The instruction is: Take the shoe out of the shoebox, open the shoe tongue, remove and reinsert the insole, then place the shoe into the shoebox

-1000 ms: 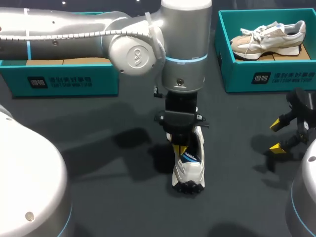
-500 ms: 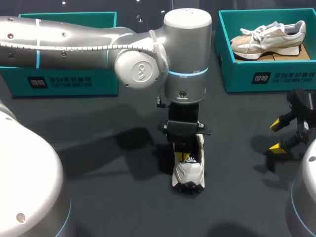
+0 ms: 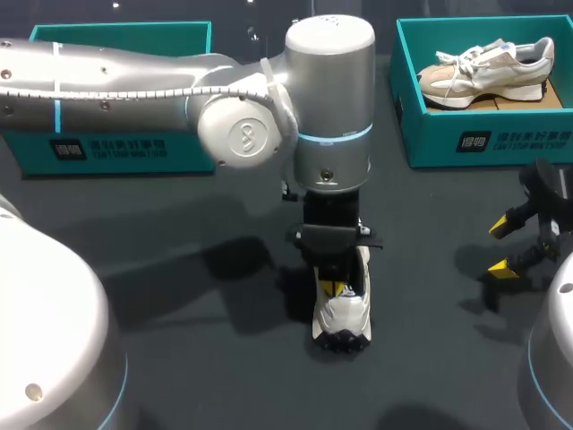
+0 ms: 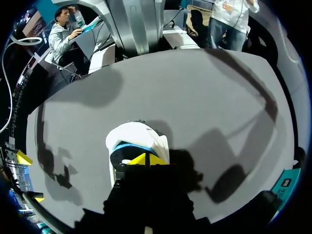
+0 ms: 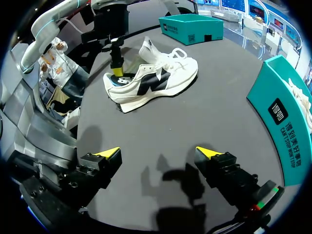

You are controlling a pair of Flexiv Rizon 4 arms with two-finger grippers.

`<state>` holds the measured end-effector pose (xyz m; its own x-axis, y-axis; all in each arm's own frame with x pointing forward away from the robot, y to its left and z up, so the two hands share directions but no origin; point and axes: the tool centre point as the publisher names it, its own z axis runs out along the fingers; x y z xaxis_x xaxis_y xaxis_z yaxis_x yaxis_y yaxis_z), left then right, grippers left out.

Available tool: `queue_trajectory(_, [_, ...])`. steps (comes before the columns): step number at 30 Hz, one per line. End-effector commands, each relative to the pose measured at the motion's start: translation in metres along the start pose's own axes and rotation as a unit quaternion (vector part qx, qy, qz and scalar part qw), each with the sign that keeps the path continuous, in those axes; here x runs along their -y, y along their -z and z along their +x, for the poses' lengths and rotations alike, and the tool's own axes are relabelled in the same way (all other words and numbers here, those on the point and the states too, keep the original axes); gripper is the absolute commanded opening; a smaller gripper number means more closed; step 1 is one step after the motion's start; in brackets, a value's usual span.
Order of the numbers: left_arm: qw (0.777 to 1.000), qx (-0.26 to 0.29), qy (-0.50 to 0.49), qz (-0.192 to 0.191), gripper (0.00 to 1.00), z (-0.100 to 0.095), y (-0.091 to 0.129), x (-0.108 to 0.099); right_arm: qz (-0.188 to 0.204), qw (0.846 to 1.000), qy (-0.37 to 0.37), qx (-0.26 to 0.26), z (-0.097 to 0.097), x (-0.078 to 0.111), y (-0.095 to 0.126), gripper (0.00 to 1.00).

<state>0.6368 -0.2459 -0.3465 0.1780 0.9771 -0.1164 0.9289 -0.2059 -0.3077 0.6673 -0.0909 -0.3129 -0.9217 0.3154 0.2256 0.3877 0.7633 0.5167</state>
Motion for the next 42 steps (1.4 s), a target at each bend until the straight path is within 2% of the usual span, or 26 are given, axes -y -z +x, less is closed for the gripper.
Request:
queue_trajectory(1, [1.000, -0.003, 0.006, 0.001, 0.00, -0.004, -0.027, -0.009, 0.001, 1.000, 0.000, 0.002, 0.002, 0.000, 0.000, 1.00])
queue_trajectory(8, [0.999, -0.019, 0.022, -0.013, 0.00, 0.000, -0.044, -0.016, 0.001, 1.000, 0.000, 0.002, 0.002, 0.000, 0.000, 1.00])
queue_trajectory(15, [0.998, -0.010, 0.016, -0.055, 0.00, -0.003, -0.012, -0.010, 0.001, 1.000, 0.000, 0.002, 0.002, 0.000, 0.000, 1.00])
queue_trajectory(21, [0.996, -0.023, 0.030, -0.075, 0.00, -0.002, 0.001, -0.011, 0.001, 1.000, 0.000, 0.002, 0.002, 0.000, 0.000, 1.00])
queue_trajectory(23, [0.995, -0.042, 0.040, -0.080, 0.00, 0.002, 0.002, -0.014, 0.001, 1.000, 0.000, 0.002, 0.002, 0.000, 0.000, 1.00])
queue_trajectory(33, [0.992, -0.094, 0.063, -0.057, 0.00, 0.014, -0.034, -0.028, 0.001, 1.000, 0.000, 0.002, 0.002, 0.000, 0.000, 1.00])
queue_trajectory(38, [0.992, -0.093, 0.066, -0.055, 0.00, 0.013, -0.048, -0.031, 0.001, 1.000, 0.000, 0.002, 0.002, 0.000, 0.000, 1.00])
queue_trajectory(42, [0.992, -0.056, 0.073, -0.087, 0.00, 0.012, -0.051, -0.033, 0.001, 1.000, 0.000, 0.002, 0.002, 0.000, 0.000, 1.00])
